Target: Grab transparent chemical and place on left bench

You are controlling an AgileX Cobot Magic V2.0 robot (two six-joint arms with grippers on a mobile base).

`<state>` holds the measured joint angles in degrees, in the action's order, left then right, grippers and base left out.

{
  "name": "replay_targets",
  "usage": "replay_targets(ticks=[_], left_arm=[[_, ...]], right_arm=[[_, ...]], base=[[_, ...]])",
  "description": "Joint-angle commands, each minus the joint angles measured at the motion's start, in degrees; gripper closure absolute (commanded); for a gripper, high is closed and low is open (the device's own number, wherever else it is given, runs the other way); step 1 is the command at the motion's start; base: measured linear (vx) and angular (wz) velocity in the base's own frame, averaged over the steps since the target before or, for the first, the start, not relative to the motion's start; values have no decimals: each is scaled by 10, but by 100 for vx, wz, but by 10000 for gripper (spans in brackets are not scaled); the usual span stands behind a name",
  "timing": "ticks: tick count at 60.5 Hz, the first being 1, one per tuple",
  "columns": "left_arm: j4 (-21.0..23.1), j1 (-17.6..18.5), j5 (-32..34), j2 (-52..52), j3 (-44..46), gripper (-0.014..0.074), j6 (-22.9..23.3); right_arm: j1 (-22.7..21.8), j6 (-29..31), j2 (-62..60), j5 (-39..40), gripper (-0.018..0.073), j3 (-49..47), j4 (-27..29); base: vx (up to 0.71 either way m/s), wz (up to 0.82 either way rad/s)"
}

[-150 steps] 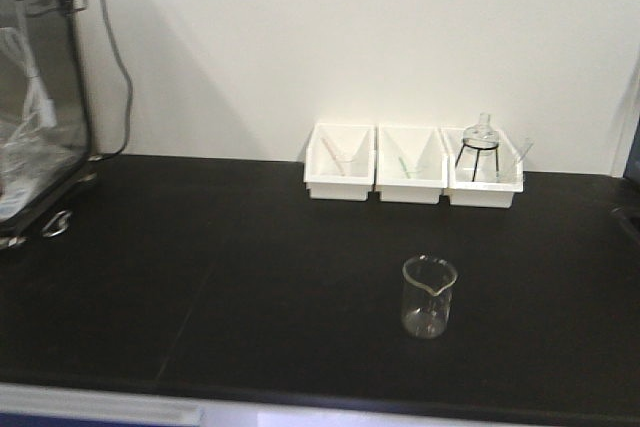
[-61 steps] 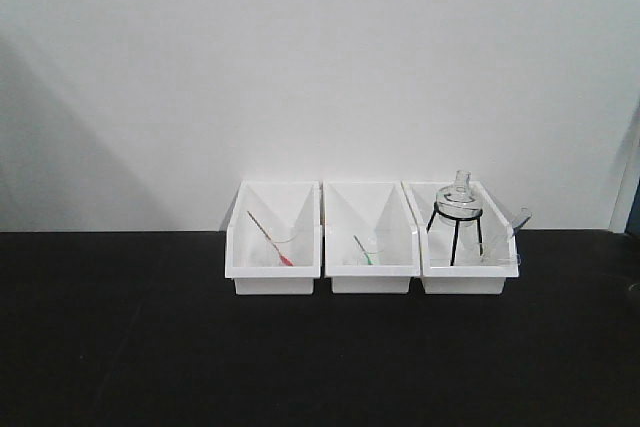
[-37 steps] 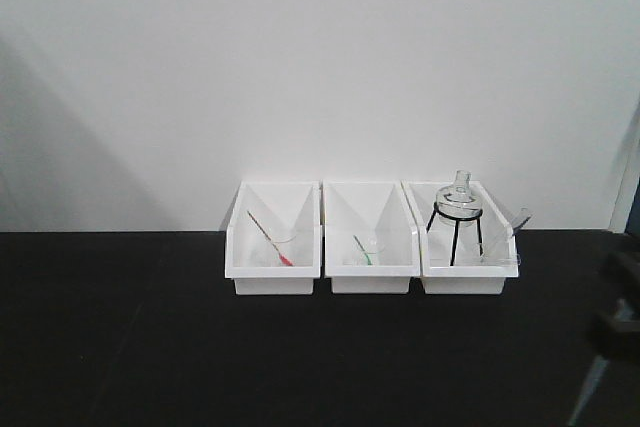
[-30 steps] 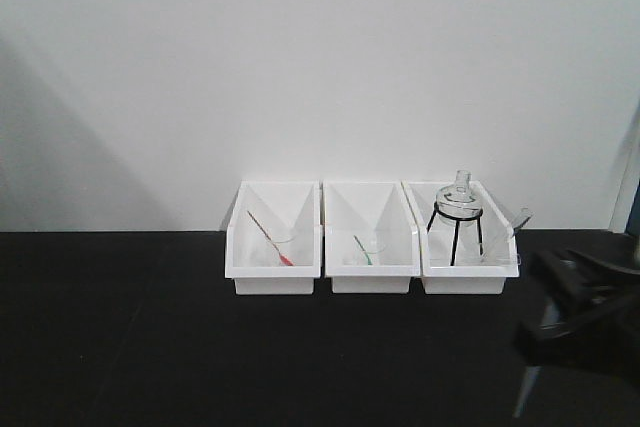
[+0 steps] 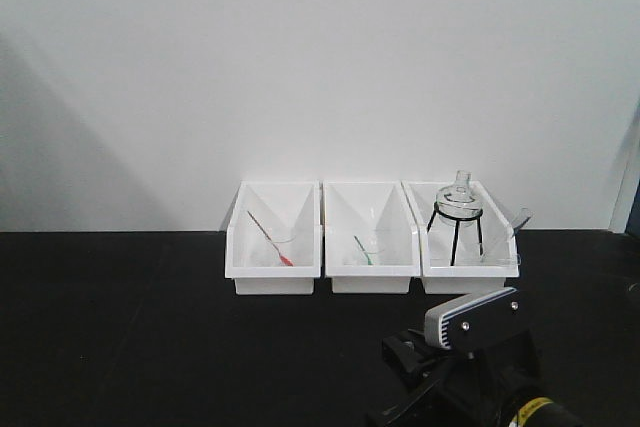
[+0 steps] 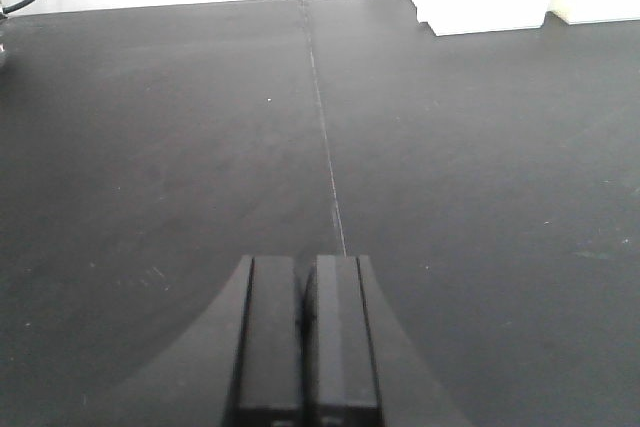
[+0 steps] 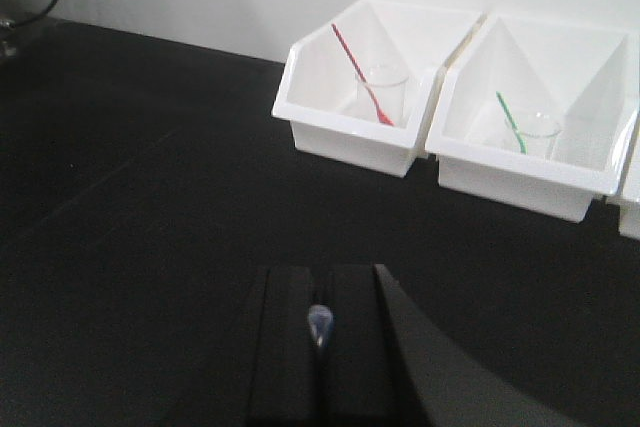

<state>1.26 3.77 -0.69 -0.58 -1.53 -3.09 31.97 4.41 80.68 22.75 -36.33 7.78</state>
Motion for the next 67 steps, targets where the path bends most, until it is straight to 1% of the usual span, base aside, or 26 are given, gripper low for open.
replay_targets(ticks=[1, 6, 10, 17, 25, 29, 33, 37, 43, 47, 52, 55, 58, 61, 65, 67], left_arm=[[0, 1, 45, -11, -9, 600, 4], [0, 1, 45, -11, -9, 600, 4], [0, 1, 45, -11, -9, 600, 4], [0, 1, 45, -11, -9, 600, 4], [0, 1, 45, -11, -9, 600, 4], [0, 1, 45, -11, -9, 600, 4], [0, 1, 45, -11, -9, 600, 4], [0, 1, 45, -11, -9, 600, 4], [0, 1, 45, -11, -9, 600, 4], [0, 1, 45, -11, -9, 600, 4], [0, 1, 45, -11, -9, 600, 4], [0, 1, 45, -11, -9, 600, 4], [0, 1, 45, -11, -9, 600, 4], [0, 1, 45, -11, -9, 600, 4], [0, 1, 45, -11, -9, 600, 4], [0, 1, 45, -11, -9, 600, 4]], right_arm=[[0, -2, -2, 53, 538, -19, -8], [0, -2, 8, 52, 496, -19, -14], [0, -4, 9, 49, 436, -19, -21], [0, -15, 9, 49, 298, -19, -31], [0, -40, 9, 49, 104, -19, -33], [0, -51, 9, 49, 39, -19, -33], [0, -54, 9, 49, -7, -19, -33], [-1, -51, 7, 53, -22, -19, -35], [-1, -44, -16, 58, -8, -20, -28], [-2, -33, -45, 46, 21, -21, -14], [-2, 0, -86, -19, 98, -31, 17], [-2, 31, -115, -71, 168, -40, 44], [-2, 65, -144, -120, 258, -50, 72], [-2, 111, -179, -171, 391, -59, 93], [-2, 143, -209, -196, 533, -61, 107], [-2, 152, -224, -202, 574, -61, 112]], base=[[0, 0], [0, 0], [0, 0], [0, 0], [0, 0], [0, 0], [0, 0], [0, 0], [0, 0], [0, 0], [0, 0], [0, 0], [0, 0], [0, 0], [0, 0], [0, 0]])
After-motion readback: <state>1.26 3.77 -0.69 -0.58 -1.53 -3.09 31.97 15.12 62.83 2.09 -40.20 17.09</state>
